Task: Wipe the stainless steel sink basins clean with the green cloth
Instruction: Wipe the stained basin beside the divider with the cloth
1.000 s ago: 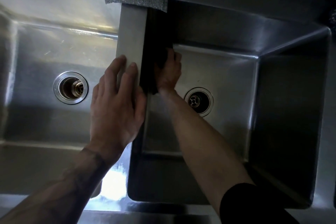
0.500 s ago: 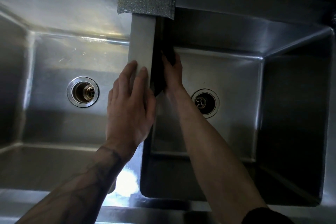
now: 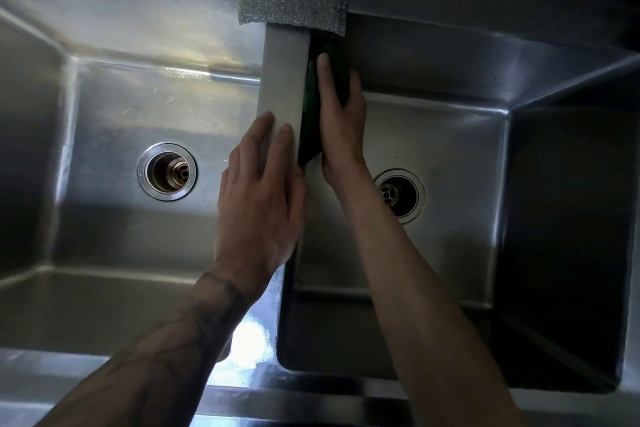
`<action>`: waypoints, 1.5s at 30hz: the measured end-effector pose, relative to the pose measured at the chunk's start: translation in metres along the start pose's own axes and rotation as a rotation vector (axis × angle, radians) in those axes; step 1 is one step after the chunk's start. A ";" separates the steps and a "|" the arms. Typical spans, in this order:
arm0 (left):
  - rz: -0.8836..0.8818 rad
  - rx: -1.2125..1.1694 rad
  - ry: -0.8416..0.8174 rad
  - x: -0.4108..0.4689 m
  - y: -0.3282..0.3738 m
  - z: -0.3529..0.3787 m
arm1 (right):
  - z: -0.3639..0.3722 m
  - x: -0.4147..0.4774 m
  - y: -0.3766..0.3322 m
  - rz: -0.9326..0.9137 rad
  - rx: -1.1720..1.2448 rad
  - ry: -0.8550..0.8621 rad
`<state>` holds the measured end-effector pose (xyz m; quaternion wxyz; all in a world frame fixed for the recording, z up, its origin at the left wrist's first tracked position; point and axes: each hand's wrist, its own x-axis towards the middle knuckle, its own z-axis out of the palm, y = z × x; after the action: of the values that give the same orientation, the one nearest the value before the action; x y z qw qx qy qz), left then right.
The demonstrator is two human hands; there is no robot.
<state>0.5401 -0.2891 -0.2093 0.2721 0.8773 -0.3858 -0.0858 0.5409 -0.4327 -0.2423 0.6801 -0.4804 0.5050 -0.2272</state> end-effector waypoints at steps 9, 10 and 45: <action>0.024 -0.064 -0.013 -0.001 -0.003 0.001 | 0.000 -0.003 0.019 0.057 -0.091 0.019; 0.027 -0.066 -0.017 -0.001 -0.005 0.001 | -0.002 -0.014 0.012 0.024 -0.094 0.020; 0.062 -0.100 -0.050 0.000 -0.010 0.002 | -0.025 -0.068 0.049 0.128 -0.217 -0.062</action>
<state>0.5459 -0.2845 -0.2159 0.3084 0.8479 -0.4146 -0.1185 0.4834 -0.3680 -0.2548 0.6526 -0.5249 0.5348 -0.1124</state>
